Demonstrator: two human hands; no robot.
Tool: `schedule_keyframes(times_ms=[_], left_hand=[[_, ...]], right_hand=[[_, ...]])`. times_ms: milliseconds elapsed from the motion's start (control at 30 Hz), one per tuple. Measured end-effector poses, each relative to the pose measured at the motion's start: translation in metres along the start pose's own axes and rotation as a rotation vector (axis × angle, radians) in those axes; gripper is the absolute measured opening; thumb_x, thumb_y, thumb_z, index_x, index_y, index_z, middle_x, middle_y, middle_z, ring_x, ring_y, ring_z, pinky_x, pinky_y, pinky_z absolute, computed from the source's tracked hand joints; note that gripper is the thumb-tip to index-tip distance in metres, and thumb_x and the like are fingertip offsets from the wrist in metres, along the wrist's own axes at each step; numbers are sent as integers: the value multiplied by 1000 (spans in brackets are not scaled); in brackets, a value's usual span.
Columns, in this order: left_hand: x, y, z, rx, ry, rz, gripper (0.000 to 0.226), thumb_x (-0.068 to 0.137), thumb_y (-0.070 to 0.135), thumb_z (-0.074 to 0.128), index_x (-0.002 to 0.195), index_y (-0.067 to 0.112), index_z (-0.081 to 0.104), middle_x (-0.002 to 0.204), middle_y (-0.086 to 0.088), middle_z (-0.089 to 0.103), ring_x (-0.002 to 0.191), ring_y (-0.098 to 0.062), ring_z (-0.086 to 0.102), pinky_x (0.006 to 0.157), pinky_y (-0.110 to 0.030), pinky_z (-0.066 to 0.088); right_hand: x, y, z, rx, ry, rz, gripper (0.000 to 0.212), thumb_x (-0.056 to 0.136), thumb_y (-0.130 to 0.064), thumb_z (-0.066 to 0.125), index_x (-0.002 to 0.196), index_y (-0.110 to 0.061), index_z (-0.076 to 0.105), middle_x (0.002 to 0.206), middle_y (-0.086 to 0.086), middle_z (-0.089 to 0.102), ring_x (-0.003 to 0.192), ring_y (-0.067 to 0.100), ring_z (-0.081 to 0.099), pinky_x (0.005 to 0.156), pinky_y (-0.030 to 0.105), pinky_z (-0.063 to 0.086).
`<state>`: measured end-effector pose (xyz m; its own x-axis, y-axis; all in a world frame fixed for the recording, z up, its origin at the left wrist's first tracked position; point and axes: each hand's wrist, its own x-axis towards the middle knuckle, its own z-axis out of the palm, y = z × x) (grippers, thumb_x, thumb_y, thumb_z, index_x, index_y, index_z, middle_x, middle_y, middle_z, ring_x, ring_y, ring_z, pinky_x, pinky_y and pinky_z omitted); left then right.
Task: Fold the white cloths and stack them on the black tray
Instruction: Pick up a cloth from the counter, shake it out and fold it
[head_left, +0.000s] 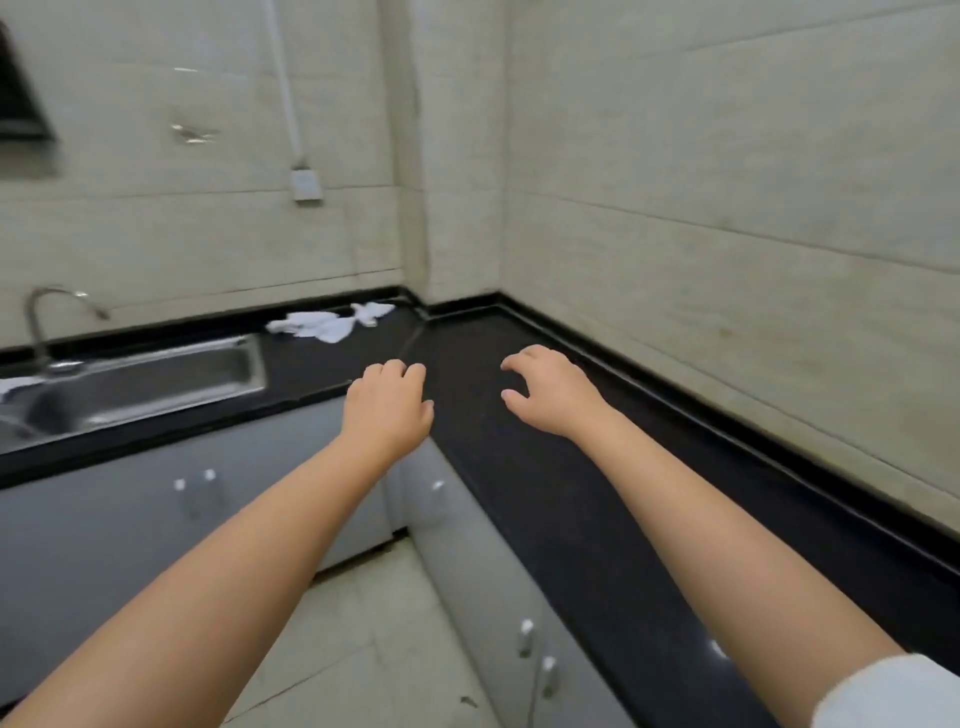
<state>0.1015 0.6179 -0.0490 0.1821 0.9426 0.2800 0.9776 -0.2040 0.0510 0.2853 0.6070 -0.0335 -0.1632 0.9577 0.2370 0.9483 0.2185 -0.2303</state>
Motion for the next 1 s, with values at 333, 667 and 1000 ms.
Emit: schedule_keyframes(times_ms=[333,667,1000], left_hand=[[173,-168,43,103,-19,-240,42,94,32,42,130,10,44,130,-11,49,123,-30,42,94,-39,40],[320,-302,119,218,-117,-240,36,94,31,42,123,10,46,125,-10,49,121,-28,41,93,-38,39],[501,-468,244,80,-225,-153,37,93,30,43,124,9,48,126,-10,50,120,-29,43,93,-38,40]], right_hand=[[263,-66,86,85,-80,-202,44,88,-24,50,131,-14,45,135,10,47,123,28,43,99,42,42],[469,-85,192,110,-210,-194,42,88,-24,51,128,-11,49,130,13,51,119,30,48,98,44,44],[677,-117,351,87,-388,4,32,88,-22,50,115,-7,57,116,12,59,106,28,55,87,39,49]])
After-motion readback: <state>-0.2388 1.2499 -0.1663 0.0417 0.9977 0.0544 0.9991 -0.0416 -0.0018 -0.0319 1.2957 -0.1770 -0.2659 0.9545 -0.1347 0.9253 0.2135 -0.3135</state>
